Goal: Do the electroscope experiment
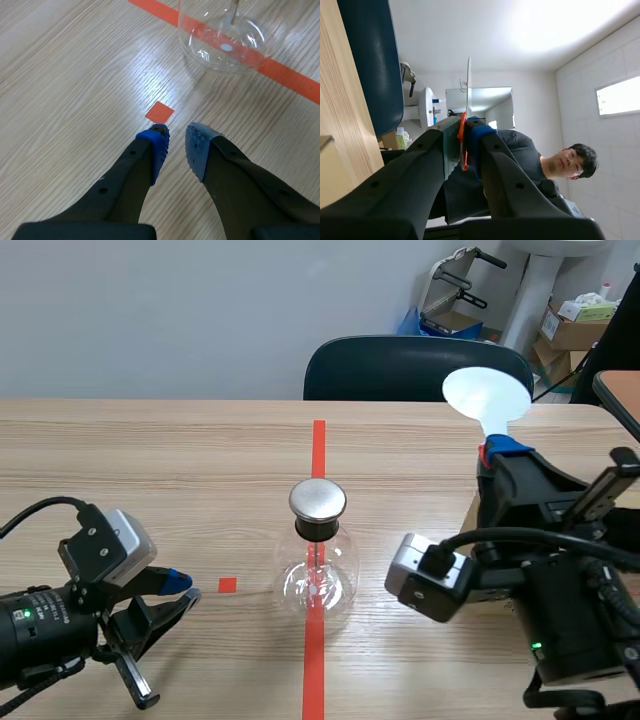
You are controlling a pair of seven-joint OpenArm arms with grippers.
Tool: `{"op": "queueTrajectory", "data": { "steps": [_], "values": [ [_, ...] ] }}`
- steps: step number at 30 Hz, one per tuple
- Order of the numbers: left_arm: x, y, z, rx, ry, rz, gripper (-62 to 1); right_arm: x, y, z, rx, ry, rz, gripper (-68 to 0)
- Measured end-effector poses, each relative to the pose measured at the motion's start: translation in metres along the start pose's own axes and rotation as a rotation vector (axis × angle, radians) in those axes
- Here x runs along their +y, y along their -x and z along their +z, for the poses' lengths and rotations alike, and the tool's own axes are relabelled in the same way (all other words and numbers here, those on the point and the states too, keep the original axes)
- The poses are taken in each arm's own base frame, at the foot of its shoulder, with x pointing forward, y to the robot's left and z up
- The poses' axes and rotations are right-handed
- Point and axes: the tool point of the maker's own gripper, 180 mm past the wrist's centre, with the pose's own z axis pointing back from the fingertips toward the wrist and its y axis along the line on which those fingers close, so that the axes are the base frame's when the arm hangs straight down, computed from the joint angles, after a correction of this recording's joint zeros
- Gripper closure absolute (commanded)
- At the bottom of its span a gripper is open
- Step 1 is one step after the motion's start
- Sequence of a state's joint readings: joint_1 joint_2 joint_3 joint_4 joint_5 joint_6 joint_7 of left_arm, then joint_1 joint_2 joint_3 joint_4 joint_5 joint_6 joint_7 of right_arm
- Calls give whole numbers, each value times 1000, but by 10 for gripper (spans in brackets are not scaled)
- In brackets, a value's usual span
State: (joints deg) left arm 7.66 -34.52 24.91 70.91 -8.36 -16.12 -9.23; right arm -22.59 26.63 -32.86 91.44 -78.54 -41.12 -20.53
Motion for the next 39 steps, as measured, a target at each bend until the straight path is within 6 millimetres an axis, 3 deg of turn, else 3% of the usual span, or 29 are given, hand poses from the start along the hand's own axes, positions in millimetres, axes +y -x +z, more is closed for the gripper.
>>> {"op": "queueTrajectory", "data": {
  "steps": [7,11,17,27,39],
  "values": [
    [6,4,-12,0,-19,-15,-128,16,-16,6,3,-31,9,-11],
    [13,9,-14,8,-39,-5,-17,34,-18,14,2,-76,30,-11],
    [12,9,-13,-17,-34,-19,-17,38,-27,15,-20,-84,16,-11],
    [-45,10,-18,-44,151,-165,-17,40,-27,15,-23,-93,-10,-11],
    [-45,10,-18,-41,151,-173,-17,42,-25,15,-10,-109,-44,-11]
  ]
}}
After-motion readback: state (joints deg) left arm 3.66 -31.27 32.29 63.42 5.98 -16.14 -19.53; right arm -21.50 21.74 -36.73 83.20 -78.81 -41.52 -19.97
